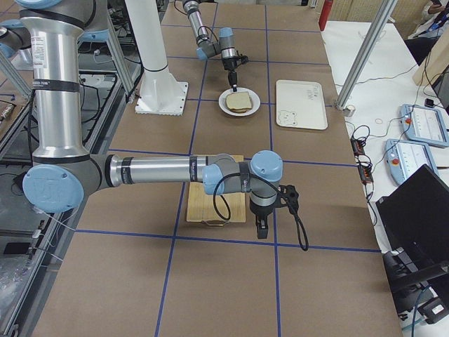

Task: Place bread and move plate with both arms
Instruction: 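Move the left gripper to the white plate rim and grip it, then slide the plate with the left gripper onto the cream bear tray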

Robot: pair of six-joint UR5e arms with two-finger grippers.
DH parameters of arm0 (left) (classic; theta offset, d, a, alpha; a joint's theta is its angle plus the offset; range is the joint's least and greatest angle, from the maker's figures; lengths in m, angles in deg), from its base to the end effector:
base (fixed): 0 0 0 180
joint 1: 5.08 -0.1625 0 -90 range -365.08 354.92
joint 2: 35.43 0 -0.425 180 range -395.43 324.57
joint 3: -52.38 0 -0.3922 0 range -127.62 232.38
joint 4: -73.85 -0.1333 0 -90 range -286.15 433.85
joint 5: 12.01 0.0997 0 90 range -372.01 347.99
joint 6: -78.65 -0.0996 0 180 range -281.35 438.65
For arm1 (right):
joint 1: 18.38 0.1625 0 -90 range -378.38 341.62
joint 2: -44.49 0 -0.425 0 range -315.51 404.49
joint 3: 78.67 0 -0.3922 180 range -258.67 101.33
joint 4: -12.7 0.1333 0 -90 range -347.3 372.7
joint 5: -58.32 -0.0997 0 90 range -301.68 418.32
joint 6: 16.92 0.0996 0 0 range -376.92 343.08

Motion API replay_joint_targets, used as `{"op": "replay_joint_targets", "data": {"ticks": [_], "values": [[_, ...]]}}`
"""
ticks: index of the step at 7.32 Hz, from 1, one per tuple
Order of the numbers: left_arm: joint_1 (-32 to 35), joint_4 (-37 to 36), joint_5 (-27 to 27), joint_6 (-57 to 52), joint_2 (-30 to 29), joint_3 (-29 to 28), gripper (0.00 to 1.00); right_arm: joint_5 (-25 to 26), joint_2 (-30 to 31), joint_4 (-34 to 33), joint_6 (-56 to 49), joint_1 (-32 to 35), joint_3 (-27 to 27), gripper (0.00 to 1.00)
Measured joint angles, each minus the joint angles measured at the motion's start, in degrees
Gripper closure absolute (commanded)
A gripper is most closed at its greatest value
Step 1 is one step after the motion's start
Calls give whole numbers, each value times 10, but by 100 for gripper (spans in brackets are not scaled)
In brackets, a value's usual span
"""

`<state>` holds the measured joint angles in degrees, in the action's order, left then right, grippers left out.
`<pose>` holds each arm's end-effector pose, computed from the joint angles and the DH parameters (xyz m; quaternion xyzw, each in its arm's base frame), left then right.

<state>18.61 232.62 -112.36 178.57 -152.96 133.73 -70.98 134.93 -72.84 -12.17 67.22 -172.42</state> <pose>0.5667 -0.3747 0.3169 0.0181 0.6925 -0.1479 0.7059 0.0318 -0.5014 0.6277 0.0368 -0.3395 -0.0199 0.9397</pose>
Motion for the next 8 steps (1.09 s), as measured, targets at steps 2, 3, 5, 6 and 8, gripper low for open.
{"op": "replay_joint_targets", "data": {"ticks": [2, 3, 5, 6, 8], "values": [[-2, 22, 6, -1, -4, -15, 94, 0, 0, 0, 0, 0, 1, 0], [-4, 25, 10, -1, -6, -18, 100, 0, 0, 0, 0, 0, 1, 0], [-7, 31, 12, 0, -7, -20, 100, 0, 0, 0, 0, 0, 1, 0], [-8, 42, 12, 0, -6, -20, 100, 0, 0, 0, 1, 0, 1, 0], [-9, 75, 12, 2, -3, -19, 100, -1, 0, 0, 0, 0, 1, 0]]}}
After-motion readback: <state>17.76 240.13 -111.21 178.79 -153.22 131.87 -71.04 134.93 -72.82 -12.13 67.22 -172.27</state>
